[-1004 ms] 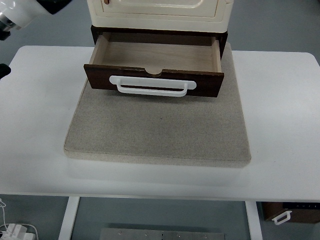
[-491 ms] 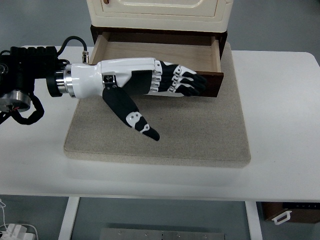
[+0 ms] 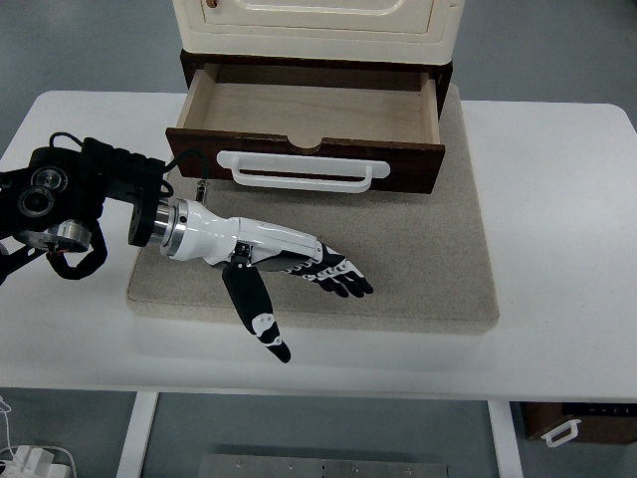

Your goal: Close the drawer under the combination cabinet

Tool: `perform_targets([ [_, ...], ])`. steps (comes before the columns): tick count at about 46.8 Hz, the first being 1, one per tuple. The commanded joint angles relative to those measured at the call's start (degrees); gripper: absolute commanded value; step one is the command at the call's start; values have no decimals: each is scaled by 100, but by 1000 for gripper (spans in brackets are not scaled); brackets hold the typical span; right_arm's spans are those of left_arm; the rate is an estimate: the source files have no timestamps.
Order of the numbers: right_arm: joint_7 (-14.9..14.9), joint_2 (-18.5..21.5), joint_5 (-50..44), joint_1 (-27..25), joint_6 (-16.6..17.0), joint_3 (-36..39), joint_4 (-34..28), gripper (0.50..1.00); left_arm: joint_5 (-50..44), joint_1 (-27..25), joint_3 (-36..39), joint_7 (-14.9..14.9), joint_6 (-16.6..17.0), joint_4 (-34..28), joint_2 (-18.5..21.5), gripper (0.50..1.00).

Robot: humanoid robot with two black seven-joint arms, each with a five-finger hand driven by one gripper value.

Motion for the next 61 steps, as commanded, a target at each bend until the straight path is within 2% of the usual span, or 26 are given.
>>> perform_targets([
  [1,0,0,0,0,0,0,0,952,-16,-135,44,368,14,56,-79,1000],
  [6,0,0,0,0,0,0,0,952,-51,-311,193,641,40,179,-114,1000],
  [16,0,0,0,0,0,0,0,952,-77,-575,246,878,67,530,-202,1000],
  [22,0,0,0,0,0,0,0,952,-77,-751,255,896,67,820,-272,1000],
  [31,0,0,0,0,0,0,0,952,-60,-918,247,896,67,1313,-606,1000],
  [47,0,0,0,0,0,0,0,952,28,-979,203,887,93,1761,-993,1000],
  [61,0,0,0,0,0,0,0,952,125,-1111,150,879,181,2174,-1072,1000],
])
